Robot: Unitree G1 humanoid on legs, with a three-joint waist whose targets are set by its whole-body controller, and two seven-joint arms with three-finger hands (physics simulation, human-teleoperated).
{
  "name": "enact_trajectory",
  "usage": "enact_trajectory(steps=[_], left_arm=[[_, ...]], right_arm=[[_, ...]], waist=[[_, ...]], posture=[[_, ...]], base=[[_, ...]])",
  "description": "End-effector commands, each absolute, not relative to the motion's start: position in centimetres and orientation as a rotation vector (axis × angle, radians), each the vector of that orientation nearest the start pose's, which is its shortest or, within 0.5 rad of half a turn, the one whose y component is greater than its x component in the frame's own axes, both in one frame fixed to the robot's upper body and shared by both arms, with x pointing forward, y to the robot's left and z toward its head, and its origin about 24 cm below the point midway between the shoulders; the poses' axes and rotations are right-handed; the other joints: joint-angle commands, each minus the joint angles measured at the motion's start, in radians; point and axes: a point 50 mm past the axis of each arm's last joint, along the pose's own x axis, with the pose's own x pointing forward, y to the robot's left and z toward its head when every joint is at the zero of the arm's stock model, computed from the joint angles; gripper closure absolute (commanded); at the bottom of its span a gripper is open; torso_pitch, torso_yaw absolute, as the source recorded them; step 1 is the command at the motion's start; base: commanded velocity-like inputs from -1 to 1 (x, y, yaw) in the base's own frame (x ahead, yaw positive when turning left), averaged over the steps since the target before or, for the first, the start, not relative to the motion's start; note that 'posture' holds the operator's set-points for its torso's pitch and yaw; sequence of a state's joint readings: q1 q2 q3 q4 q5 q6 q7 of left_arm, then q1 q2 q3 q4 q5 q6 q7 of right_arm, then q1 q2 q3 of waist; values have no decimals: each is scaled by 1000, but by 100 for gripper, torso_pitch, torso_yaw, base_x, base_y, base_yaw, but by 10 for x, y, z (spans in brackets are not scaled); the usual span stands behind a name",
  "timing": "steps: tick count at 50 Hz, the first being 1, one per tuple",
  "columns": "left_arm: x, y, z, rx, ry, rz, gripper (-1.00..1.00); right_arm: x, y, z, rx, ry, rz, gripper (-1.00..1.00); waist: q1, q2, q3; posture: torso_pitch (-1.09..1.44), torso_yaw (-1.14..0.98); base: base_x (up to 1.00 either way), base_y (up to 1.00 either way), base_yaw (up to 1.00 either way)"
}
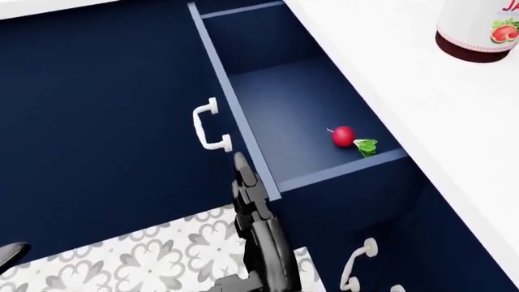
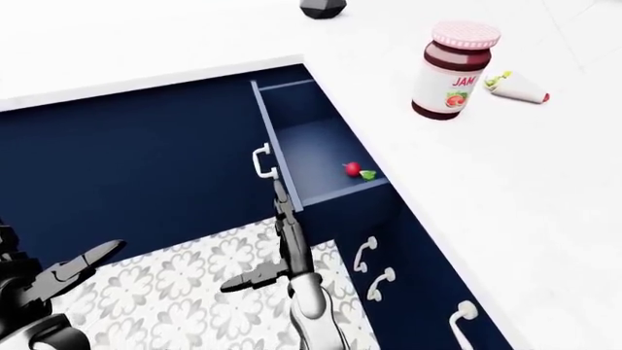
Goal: Close the left drawer.
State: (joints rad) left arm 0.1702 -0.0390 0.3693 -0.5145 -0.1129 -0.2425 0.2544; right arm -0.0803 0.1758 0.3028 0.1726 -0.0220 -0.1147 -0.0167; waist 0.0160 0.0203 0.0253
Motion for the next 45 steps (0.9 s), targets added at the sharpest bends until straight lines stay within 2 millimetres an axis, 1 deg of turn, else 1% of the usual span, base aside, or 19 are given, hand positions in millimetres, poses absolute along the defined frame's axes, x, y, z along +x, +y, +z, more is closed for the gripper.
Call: enact_trajectory(steps=[1,11,19,31,45], left_arm=[[171,242,153,-28,-683,624,-100],[171,242,153,-29,-683,623,-100],[171,242,153,-28,-683,623,-100],[171,242,153,-27,-683,621,-100],[172,242,152,-28,-683,622,-100]], right_arm=[[259,-42,71,174,-185,251,-100],[264,-49,73,180,-193,216,-100],[272,-59,75,188,-189,177,-100],[284,-68,63,191,-154,151,-100],[294,-80,58,193,-135,105,-100]], waist=[[-7,8,-18],[-7,6,-22],[-9,6,-21],[-10,4,-21],[-9,2,-23]], posture=[[0,0],[0,0],[0,0],[0,0],[0,0]], base=[[0,0,0],[0,0,0],[0,0,0],[0,0,0],[0,0,0]])
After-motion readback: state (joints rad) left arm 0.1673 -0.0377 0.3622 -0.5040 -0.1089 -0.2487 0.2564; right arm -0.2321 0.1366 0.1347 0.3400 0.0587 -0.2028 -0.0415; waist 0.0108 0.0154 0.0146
